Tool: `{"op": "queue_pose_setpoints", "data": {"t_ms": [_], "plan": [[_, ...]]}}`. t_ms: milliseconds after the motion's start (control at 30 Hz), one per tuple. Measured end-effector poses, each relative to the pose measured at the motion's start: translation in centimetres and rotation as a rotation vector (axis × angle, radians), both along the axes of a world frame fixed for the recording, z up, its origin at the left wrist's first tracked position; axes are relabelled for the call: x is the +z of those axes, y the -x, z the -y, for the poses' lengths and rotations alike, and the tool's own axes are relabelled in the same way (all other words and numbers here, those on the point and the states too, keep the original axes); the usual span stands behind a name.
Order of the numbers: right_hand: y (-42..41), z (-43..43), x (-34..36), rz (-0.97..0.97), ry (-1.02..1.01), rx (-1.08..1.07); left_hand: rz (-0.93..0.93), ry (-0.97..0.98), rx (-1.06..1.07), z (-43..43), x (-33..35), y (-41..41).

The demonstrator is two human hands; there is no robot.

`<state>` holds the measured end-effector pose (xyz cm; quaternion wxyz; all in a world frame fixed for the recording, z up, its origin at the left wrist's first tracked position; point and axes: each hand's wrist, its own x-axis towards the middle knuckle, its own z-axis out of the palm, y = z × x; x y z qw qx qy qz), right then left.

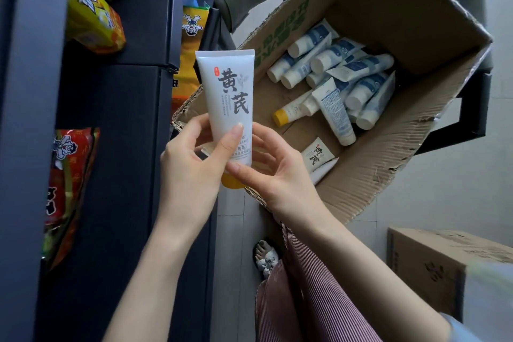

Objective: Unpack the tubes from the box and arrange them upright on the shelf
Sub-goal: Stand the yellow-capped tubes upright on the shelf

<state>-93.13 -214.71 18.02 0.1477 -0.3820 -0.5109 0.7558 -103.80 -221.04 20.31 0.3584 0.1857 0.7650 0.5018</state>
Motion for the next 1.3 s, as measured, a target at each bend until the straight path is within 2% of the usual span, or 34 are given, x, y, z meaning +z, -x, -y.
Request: {"op": "queue_pose_setpoints", "data": {"t_ms": [233,333,467,567,733,1033,1200,1300], "plan": [[-0.2,-0.8,-0.9,0.025,0.093,0.013,-0.018,-0.057,0.069,0.5,-0.1,0.9],[-1.1,-2.4,-2.6,0.227,0.017,-0.009,-0.022,-0.077,0.117,0.7,-0.3,1.8],[-2.2,-4.7,-6.1,0.468,0.027,-0.076,-0.044,-0.081,0.129,0.9,-0.5,2.2],[-1.9,-6.1,-8.8,0.552,0.065,-0.205,-0.021,-0.084,0.128,0.7,-0.6,2.0],[1.2,-7.9,-13.2,0.573,0.402,-0.447,0.029,-0.105,0.081,0.1,-0.5,0.9],[5.3,-11.5,-17.5,0.635,0.540,-0.871,0.038,-0.103,0.090,-0.3,-0.8,1.2],[6.0,-11.7,-18.4,0.730,0.575,-0.648,0.042,-0.108,0.127,-0.3,-1.2,1.6],[5.5,-11.0,-18.5,0.671,0.599,-0.587,0.047,-0.107,0.141,-0.2,-1.5,1.7]]}}
